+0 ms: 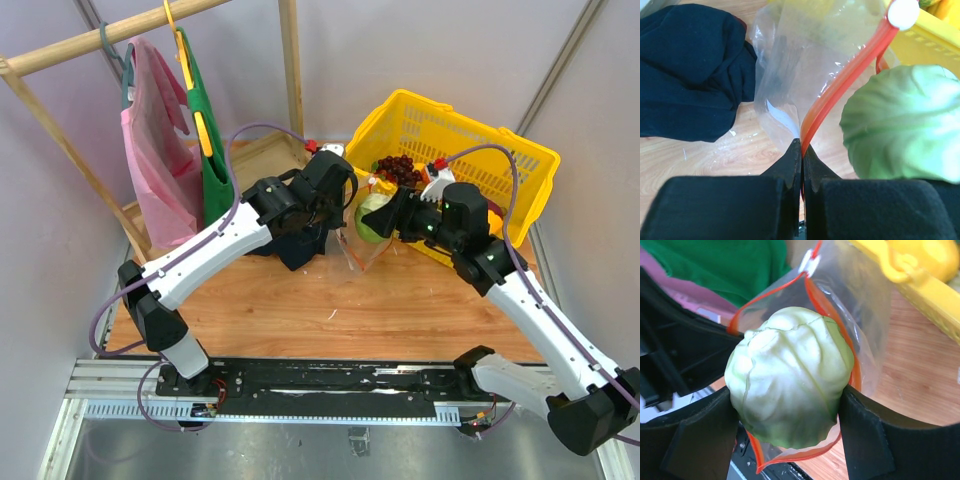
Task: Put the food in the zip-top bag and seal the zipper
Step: Place the fake vegetable in the zipper food storage bag.
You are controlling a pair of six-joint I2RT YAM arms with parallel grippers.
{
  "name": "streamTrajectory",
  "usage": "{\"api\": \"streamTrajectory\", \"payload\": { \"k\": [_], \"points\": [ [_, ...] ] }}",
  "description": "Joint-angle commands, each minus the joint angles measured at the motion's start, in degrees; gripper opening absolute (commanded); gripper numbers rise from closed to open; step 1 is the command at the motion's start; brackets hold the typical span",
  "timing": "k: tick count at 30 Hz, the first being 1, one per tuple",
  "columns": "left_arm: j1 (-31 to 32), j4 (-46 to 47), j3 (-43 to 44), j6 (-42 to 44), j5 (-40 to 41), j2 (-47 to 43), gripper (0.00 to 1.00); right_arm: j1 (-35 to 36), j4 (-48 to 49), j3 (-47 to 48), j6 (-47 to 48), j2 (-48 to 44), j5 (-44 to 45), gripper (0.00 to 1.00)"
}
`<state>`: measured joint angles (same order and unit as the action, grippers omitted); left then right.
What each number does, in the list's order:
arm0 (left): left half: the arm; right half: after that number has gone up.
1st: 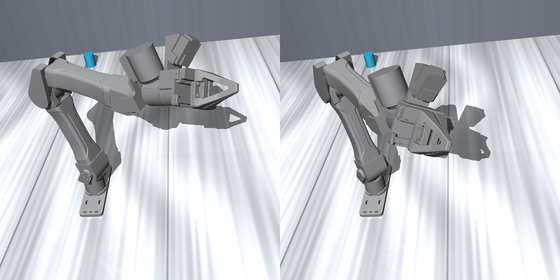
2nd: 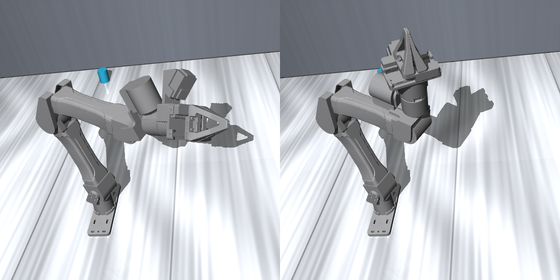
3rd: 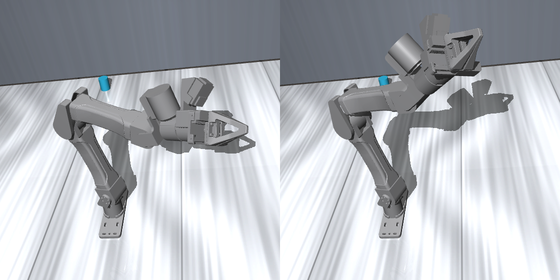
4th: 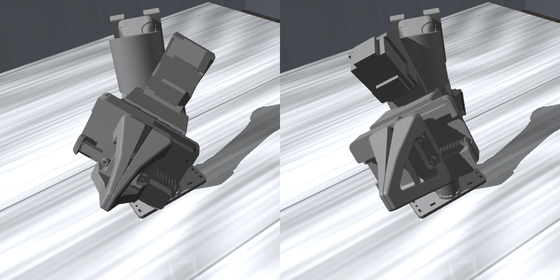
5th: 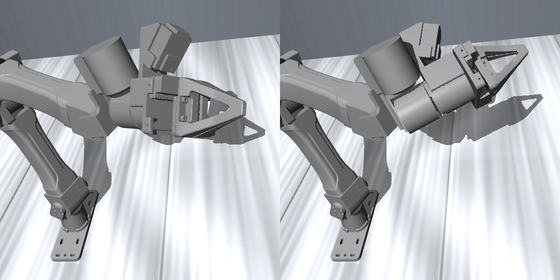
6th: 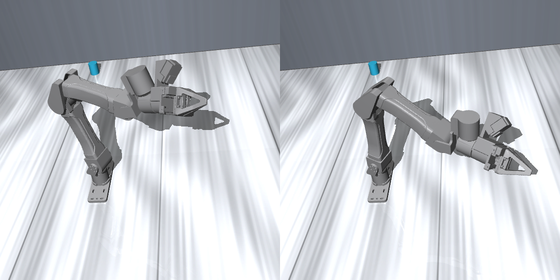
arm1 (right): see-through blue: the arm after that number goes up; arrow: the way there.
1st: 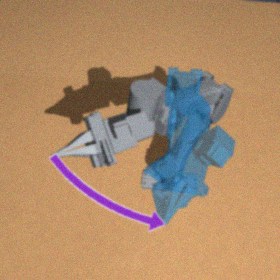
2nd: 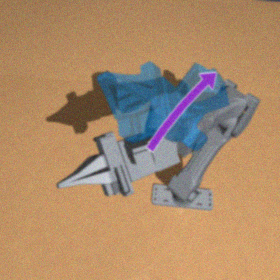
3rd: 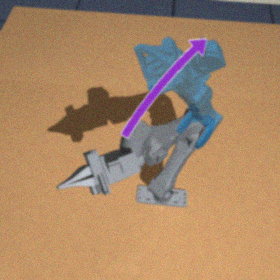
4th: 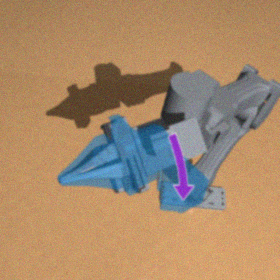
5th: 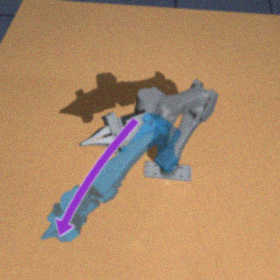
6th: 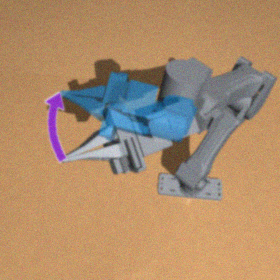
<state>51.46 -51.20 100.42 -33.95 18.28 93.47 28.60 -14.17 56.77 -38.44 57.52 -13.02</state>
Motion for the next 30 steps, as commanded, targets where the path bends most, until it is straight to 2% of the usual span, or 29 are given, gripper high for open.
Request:
{"api": "streamTrajectory", "payload": {
  "k": [1,7,18,23,30],
  "points": [
    [0.28,1.31,-0.51,-0.83,0.17,-1.34,0.0,0.62,7.52,2.77,1.34,-1.37,-9.47,0.32],
    [0.31,2.02,-0.86,-1.15,-0.19,-1.13,0.0,0.67,11.61,1.99,-0.75,-2.13,-16.09,0.33],
    [0.31,2.77,-1.05,-1.97,-0.43,-0.79,0.0,0.72,9.98,0.78,-0.3,-0.77,-21.88,0.35],
    [0.31,2.93,-1.15,-2.17,-0.44,-1.12,0.01,0.76,2.53,1.53,3.0,0.36,-14.68,0.34],
    [0.31,3.36,-1.36,-2.08,-1.86,-1.37,0.0,0.75,-1.6,1.32,5.86,1.25,-4.61,0.34]
  ]
}}
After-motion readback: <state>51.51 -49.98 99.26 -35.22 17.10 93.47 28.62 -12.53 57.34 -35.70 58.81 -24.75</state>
